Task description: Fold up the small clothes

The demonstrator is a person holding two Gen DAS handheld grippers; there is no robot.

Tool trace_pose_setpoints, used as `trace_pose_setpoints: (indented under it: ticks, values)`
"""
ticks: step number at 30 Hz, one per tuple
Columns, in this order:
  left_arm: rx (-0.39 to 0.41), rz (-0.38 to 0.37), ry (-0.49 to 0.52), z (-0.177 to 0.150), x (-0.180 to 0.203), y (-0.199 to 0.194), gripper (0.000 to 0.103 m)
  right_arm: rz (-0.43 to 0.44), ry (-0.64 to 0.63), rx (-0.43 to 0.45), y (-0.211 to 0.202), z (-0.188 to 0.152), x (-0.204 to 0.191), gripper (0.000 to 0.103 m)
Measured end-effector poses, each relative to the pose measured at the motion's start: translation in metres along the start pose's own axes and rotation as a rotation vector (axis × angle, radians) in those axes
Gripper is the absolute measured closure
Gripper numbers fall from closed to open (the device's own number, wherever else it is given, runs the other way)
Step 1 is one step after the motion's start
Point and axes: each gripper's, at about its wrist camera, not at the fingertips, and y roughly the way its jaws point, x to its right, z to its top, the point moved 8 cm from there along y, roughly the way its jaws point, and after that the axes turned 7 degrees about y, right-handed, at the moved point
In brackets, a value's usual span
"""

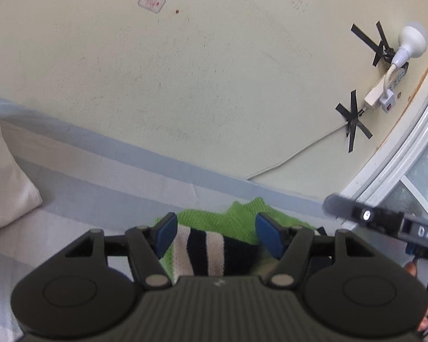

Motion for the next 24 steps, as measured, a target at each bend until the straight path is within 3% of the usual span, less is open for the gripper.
trace_pose_setpoints:
  ticks: [3,5,6,8,11,12,13,14,15,17,19,21,24]
  values:
    - [-0.036,0.001,0.010,-0.007,0.001,0.011,0.041,-0.130,-0.005,0.121,-0.026,0.009,0.039,0.075]
    - [-0.064,0.009,0.019,-0.014,0.002,0.020,0.041,-0.261,0.032,0.168,-0.043,0.014,0.077,0.059]
    - [-0.078,0.012,0.024,-0.018,0.003,0.024,0.041,-0.320,0.058,0.173,-0.051,0.012,0.099,0.054]
    - [-0.098,0.018,0.039,-0.023,0.005,0.031,0.042,-0.424,0.112,0.165,-0.059,0.006,0.141,0.036]
    - [-0.125,0.051,0.085,-0.031,0.008,0.037,0.044,-0.507,0.165,0.074,-0.047,-0.012,0.193,0.024]
    - [-0.135,0.060,0.099,-0.034,0.009,0.039,0.044,-0.519,0.181,0.033,-0.040,-0.019,0.205,0.025]
    - [-0.145,0.062,0.110,-0.036,0.011,0.041,0.044,-0.525,0.197,-0.006,-0.032,-0.026,0.215,0.037]
    - [-0.154,0.064,0.121,-0.039,0.012,0.043,0.044,-0.505,0.215,-0.035,-0.024,-0.032,0.221,0.066]
    - [-0.162,0.069,0.136,-0.041,0.014,0.045,0.044,-0.470,0.233,0.000,-0.024,-0.030,0.221,0.074]
    - [-0.164,0.089,0.179,-0.045,0.017,0.046,0.043,-0.535,0.222,0.064,-0.026,-0.020,0.229,0.093]
    - [-0.166,0.117,0.232,-0.047,0.022,0.046,0.043,-0.612,0.316,0.095,-0.028,-0.020,0.254,0.093]
    - [-0.169,0.137,0.273,-0.050,0.025,0.048,0.042,-0.594,0.328,0.105,-0.031,-0.023,0.254,0.092]
    - [-0.181,0.137,0.280,-0.050,0.025,0.046,0.040,-0.557,0.270,0.079,-0.044,-0.026,0.231,0.077]
